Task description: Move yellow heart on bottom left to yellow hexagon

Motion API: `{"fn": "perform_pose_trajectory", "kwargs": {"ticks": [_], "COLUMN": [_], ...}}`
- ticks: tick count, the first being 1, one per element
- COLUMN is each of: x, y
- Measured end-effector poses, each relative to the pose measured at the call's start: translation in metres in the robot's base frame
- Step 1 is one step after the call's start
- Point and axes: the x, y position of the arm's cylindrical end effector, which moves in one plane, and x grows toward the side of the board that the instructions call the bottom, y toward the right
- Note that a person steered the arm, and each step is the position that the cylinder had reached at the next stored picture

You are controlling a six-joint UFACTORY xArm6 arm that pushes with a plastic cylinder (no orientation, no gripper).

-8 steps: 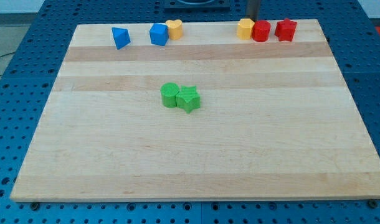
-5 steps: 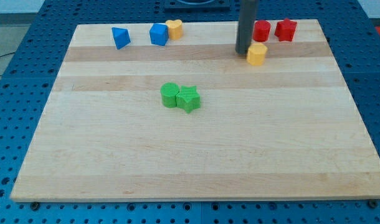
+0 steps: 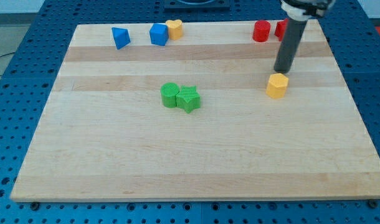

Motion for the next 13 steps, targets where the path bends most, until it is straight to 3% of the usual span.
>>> {"fn": "perform_pose_trajectory", "kwargs": {"ticks": [3,4,5,9,13], "x": [0.047,0.088,0.100,-0.153,-0.131], "y": [-0.054,-0.041,-0.024,-0.132,-0.255]}}
